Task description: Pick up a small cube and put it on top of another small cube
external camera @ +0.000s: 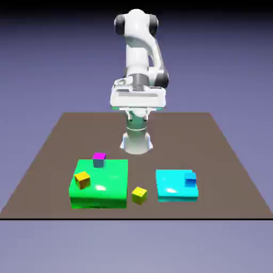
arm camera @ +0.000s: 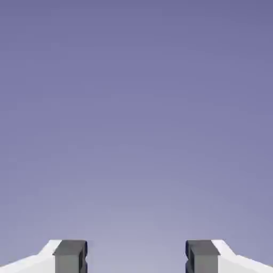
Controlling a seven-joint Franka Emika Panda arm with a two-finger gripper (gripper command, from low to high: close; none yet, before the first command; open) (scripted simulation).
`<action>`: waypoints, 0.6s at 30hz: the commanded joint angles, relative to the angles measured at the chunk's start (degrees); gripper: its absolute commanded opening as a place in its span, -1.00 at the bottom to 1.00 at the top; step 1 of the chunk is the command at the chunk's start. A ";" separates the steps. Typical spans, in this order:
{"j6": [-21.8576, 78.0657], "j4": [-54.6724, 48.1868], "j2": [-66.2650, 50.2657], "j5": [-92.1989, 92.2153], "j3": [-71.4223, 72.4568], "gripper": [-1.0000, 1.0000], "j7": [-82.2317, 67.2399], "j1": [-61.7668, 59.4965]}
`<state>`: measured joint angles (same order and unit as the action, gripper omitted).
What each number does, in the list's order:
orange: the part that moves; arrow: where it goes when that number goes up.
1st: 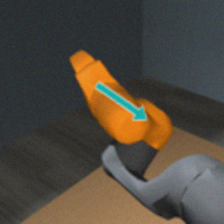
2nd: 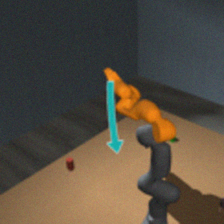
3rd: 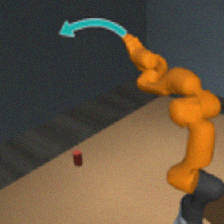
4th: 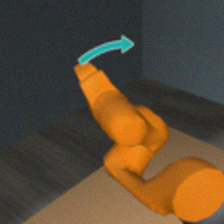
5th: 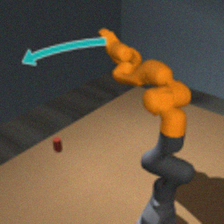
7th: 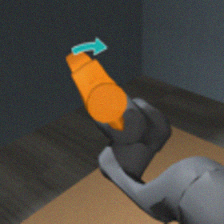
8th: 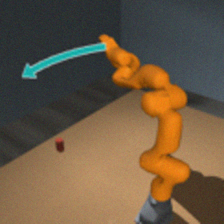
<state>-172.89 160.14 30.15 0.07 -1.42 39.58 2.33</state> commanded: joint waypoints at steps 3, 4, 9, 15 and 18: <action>2.78 -2.13 -6.23 0.17 -3.54 0.00 -7.16 4.08; 3.71 -2.85 -8.31 0.23 -4.72 0.00 -9.55 5.44; 8.35 -6.40 -18.69 0.51 -10.61 0.00 -21.48 12.24; 13.91 -10.67 -31.15 0.86 -17.68 0.00 -35.79 20.40; 16.69 -12.80 -37.38 1.03 -21.22 0.00 -42.95 24.48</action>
<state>-156.20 147.34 -7.22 1.10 -22.64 -3.37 26.81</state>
